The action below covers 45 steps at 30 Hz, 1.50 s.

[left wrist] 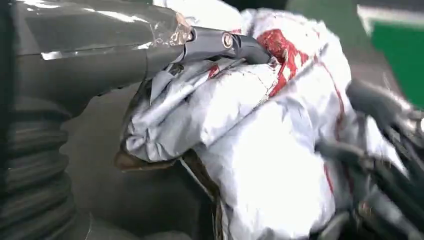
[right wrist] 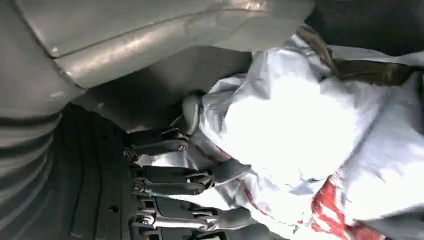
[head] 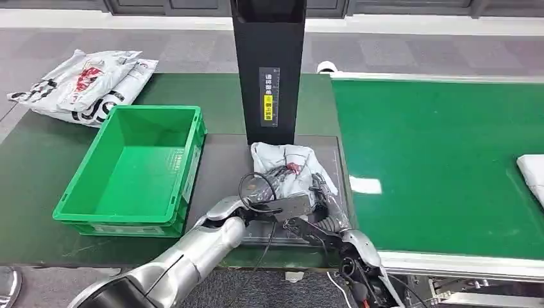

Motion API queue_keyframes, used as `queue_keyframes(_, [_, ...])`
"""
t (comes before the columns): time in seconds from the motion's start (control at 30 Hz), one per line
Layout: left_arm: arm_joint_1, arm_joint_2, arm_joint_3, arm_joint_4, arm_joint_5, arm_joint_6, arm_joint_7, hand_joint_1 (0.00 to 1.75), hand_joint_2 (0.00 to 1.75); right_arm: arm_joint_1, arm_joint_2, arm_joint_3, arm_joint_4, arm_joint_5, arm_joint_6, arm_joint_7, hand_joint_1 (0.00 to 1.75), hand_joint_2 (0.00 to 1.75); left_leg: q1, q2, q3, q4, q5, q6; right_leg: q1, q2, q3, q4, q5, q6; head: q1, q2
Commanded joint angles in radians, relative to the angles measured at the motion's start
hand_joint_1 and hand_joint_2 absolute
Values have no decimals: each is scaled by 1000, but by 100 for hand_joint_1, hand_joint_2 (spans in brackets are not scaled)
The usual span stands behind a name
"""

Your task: Moved the parcel from conveyor to table for the left to box.

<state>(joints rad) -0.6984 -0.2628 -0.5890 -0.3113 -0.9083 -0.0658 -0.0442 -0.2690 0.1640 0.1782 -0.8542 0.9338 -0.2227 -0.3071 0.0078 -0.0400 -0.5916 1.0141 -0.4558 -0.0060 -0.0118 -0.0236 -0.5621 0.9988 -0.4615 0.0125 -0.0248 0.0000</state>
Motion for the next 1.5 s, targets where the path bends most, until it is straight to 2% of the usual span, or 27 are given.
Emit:
queue_keyframes(0.03, [96, 87, -159, 108, -61, 58, -13, 175, 175, -74, 14, -48, -92, -147, 9, -103, 0, 175, -3, 20, 5, -7, 2, 0, -3, 19, -4, -4, 7, -1, 0, 0])
queue_keyframes(0.07, [88, 82, -152, 97, -64, 153, -20, 175, 175, -64, 14, -51, -89, -152, 9, -102, 0, 175, -3, 13, 7, -4, -1, -1, -2, 12, 1, -1, 2, -1, 0, 0])
queue_keyframes(0.1, [72, 75, -143, 97, -64, 194, -14, 175, 175, -52, 15, -53, -85, -155, 11, -103, 0, 175, -3, 13, 7, -4, -1, -1, -2, 13, 1, -2, 3, -2, 0, 0])
queue_keyframes(0.17, [63, 72, -140, 100, -64, 187, -14, 175, 175, -48, 16, -54, -81, -157, 8, -108, 0, 175, -3, 19, 7, -7, 1, -1, -2, 17, -2, -4, 6, -2, 0, 0])
queue_keyframes(0.2, [63, 72, -140, 100, -64, 187, -14, 175, 175, -48, 16, -54, -81, -157, 8, -108, 0, 175, -2, 5, 8, -2, -1, -1, -2, 5, 3, 0, 0, -1, 0, 0])
queue_keyframes(0.23, [63, 72, -140, 100, -64, 187, -14, 175, 175, -48, 16, -54, -81, -157, 8, -108, 0, 175, -2, 11, 7, -3, -1, -2, -2, 10, 0, -1, 2, -2, 0, 0])
queue_keyframes(0.27, [65, 72, -140, 101, -65, 189, -16, 175, 175, -50, 18, -53, -79, -158, 9, -109, 0, 175, -3, 10, 11, -4, 0, -2, -2, 9, -1, -1, 2, -2, 0, 0])
queue_keyframes(0.3, [71, 73, -115, 92, -59, 283, -24, 175, 175, -49, 21, -59, -76, -163, 5, -108, 0, 175, -3, 7, 15, -3, 0, -2, -2, 7, 0, 0, 2, -2, 0, 0])
queue_keyframes(0.33, [61, 66, -85, 93, -53, 353, -29, 175, 175, -41, 25, -67, -71, -174, 6, -108, 0, 175, -3, 14, 16, -5, 1, -2, -3, 13, -2, -1, 4, -3, 0, 0])
queue_keyframes(0.37, [54, 61, -50, 87, -37, 406, -42, 175, 175, -33, 29, -77, -69, -187, 2, -116, 0, 175, -2, 9, 16, -2, 0, -2, -2, 9, 0, 0, 3, -2, 0, 0])
queue_keyframes(0.47, [29, 55, -2, 82, -16, 418, -56, 175, 175, -25, 29, -89, -58, -203, -1, -130, 0, 175, -1, 7, 13, -1, 1, -2, -1, 7, -3, 1, 3, -2, 0, 0])
queue_keyframes(0.5, [33, 56, 26, 72, -8, 464, -71, 175, 175, -28, 31, -93, -47, -206, -3, -133, 0, 175, -2, 13, 12, -3, 2, -3, -2, 12, -6, 0, 4, -3, 0, 0])
queue_keyframes(0.53, [32, 54, 55, 70, 1, 503, -87, 175, 175, -26, 34, -101, -46, -214, -6, -137, 0, 175, -2, 7, 10, -1, 1, -2, -1, 7, -5, 1, 3, -2, 0, 0])
queue_keyframes(0.57, [24, 53, 102, 64, 10, 563, -111, 175, 175, -23, 41, -119, -46, -243, -15, -157, 0, 175, -2, 14, 10, -3, 2, -3, -2, 13, -8, 0, 5, -3, 0, 0])
queue_keyframes(0.6, [16, 54, 139, 55, 17, 606, -136, 175, 175, -21, 43, -129, -42, -257, -22, -164, 0, 175, -2, 9, 10, -2, 1, -2, -2, 8, -7, 1, 3, -3, 0, 0])
queue_keyframes(0.73, [-40, 65, 233, 27, 3, 728, -159, 175, 175, -9, 62, -172, -4, -332, 0, -220, 0, 175, -1, 14, 8, -3, 2, -3, -1, 13, -11, 0, 5, -4, 1, 0])
queue_keyframes(0.77, [-51, 65, 289, 2, -1, 762, -178, 175, 175, 3, 70, -179, -5, -338, 8, -226, 0, 175, -1, 10, 6, 0, 1, -3, -1, 10, -11, 2, 4, -4, 0, 0])
queue_keyframes(0.8, [-39, 77, 353, -85, -39, 764, -175, 175, 175, 15, 77, -187, -9, -341, 11, -229, 0, 175, 0, 10, 7, 1, 1, -3, 0, 10, -11, 2, 4, -6, -3, 0])
queue_keyframes(0.83, [-31, 71, 432, -124, -92, 764, -186, 175, 175, 20, 80, -190, -10, -339, 13, -230, 0, 175, -1, 16, 8, -1, 2, -3, -1, 15, -12, 1, 5, -6, -1, 0])
queue_keyframes(0.9, [-13, 50, 671, -254, -226, 764, -266, 175, 175, 24, 86, -205, 10, -334, 4, -231, 0, 175, 1, 22, 6, 2, 0, -6, 1, 21, -18, 4, 6, -8, -2, 0])
queue_keyframes(0.93, [-7, 38, 763, -316, -246, 764, -326, 175, 175, 21, 89, -221, 25, -349, 5, -236, 0, 175, 0, 20, 4, 1, 2, -6, 2, 19, -20, 4, 7, -8, -2, 0])
queue_keyframes(1.03, [-22, 10, 932, -404, -216, 764, -455, 175, 175, -2, 84, -270, 85, -369, -44, -252, 0, 175, 1, 21, 2, 1, 3, -6, 1, 21, -22, 4, 7, -8, -2, 0])
queue_keyframes(1.13, [-59, 21, 1022, -440, -101, 764, -543, 175, 175, -13, 79, -329, 109, -404, -87, -284, 0, 175, 1, 28, 2, 1, 2, -6, 1, 28, -24, 4, 9, -8, -2, 0])
queue_keyframes(1.23, [-71, 42, 1012, -419, -81, 764, -546, 175, 175, -12, 71, -335, 111, -407, -81, -288, 0, 175, 2, 33, 2, 0, 3, -8, 2, 32, -26, 3, 12, -9, -2, 0])
queue_keyframes(1.37, [-71, 42, 1012, -419, -81, 764, -546, 175, 175, -12, 71, -335, 111, -407, -81, -288, 0, 175, 1, 30, 2, 0, 3, -8, 1, 30, -26, 4, 11, -9, -2, 0])
queue_keyframes(1.43, [-52, 30, 1054, -472, -79, 764, -568, 175, 175, -6, 83, -359, 90, -433, -85, -306, 0, 175, 1, 29, 2, 0, 3, -8, 1, 29, -25, 4, 11, -8, -2, 0])
queue_keyframes(1.5, [-54, 57, 1111, -481, -39, 764, -583, 175, 175, 16, 81, -399, 35, -469, -99, -342, 0, 175, 2, 31, 2, 0, 3, -8, 1, 31, -26, 5, 11, -8, -2, 0])
